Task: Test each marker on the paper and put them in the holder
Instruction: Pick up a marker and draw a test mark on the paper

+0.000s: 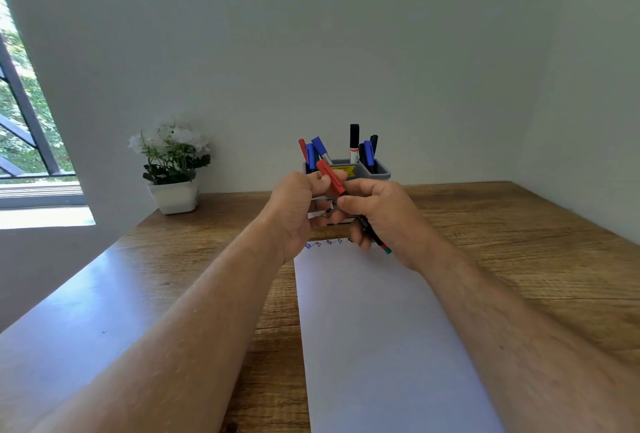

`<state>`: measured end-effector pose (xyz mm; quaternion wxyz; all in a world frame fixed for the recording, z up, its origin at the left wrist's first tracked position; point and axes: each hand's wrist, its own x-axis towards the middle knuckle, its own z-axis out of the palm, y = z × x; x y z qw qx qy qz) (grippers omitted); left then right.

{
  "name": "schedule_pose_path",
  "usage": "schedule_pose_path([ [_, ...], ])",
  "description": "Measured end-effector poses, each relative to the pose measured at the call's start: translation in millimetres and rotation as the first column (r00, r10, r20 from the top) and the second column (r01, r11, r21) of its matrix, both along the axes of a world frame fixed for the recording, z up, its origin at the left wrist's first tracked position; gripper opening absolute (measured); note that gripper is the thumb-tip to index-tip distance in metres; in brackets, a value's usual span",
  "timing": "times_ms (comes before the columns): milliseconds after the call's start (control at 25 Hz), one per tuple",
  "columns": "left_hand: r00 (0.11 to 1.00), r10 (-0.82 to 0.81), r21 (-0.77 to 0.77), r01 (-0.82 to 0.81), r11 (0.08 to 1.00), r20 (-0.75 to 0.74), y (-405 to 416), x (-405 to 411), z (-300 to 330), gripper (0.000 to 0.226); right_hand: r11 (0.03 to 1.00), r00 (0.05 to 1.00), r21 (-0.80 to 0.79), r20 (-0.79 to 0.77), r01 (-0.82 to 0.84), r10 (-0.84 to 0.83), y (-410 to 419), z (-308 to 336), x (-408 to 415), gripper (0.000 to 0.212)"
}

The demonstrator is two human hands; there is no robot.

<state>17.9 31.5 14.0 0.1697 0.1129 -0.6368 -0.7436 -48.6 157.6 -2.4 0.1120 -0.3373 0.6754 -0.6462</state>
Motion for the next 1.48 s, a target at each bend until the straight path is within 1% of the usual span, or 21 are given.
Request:
schedule_pose_path([
  [80, 1.0, 0.006, 0.005, -0.006, 1.0, -0.011, 1.7, -1.4, -0.1, 0.032, 0.998, 0.999, 0.047, -0.015, 0.045, -0.044, -1.2, -1.3, -1.8, 0.016],
  [240, 0.997, 0.041, -0.032, -0.043, 0.999, -0.069, 0.9, -1.6, -0.1, 0.024, 0.974, 0.98, 0.145, -0.122, 0.173, -0.156, -1.4, -4.9, -6.0, 0.037],
  [400, 0.99, 0.124, -0.048, -0.127, 0.991, -0.067, -3.3, -4.2, -1.3, 0.021, 0.96, 0.954, 0.163, -0.237, 0.226, -0.184, -1.6, -7.4, -6.0, 0.027],
  [560, 0.985, 0.122, -0.022, -0.125, 0.992, -0.123, -5.2, -5.4, -2.5, 0.019, 0.956, 0.919, 0.129, -0.336, 0.263, -0.208, 2.2, -7.8, -5.6, 0.022],
  [680, 0.982, 0.12, -0.016, -0.123, 0.992, -0.146, -8.2, -4.4, -3.8, 0.019, 0.948, 0.894, 0.145, -0.396, 0.285, -0.208, 2.9, -7.7, -5.0, 0.021],
  [840, 0.977, 0.141, 0.003, -0.142, 0.99, -0.158, -10.1, -3.1, -2.1, 0.021, 0.945, 0.881, 0.124, -0.415, 0.301, -0.226, 0.3, -8.0, -5.3, 0.025],
  [1040, 0.971, 0.17, 0.0, -0.173, 0.985, -0.166, -8.8, -3.4, -1.9, 0.018, 0.931, 0.843, 0.119, -0.476, 0.345, -0.252, 1.8, -6.1, -5.7, 0.029],
  [1240, 0.96, 0.202, 0.007, -0.205, 0.979, -0.192, -9.7, -3.3, 0.5, 0.014, 0.901, 0.824, 0.133, -0.476, 0.412, -0.307, 5.9, -2.6, -4.6, 0.041],
  [1360, 0.939, 0.272, 0.044, -0.269, 0.962, -0.21, -10.4, -4.2, -0.2, 0.01, 0.893, 0.805, 0.153, -0.515, 0.424, -0.295, 5.2, -5.7, -5.6, 0.034],
  [1480, 0.914, 0.335, 0.144, -0.309, 0.94, -0.229, -17.0, -2.0, 2.3, 0.011, 0.89, 0.788, 0.143, -0.539, 0.433, -0.297, 5.0, -8.1, -6.5, 0.021],
])
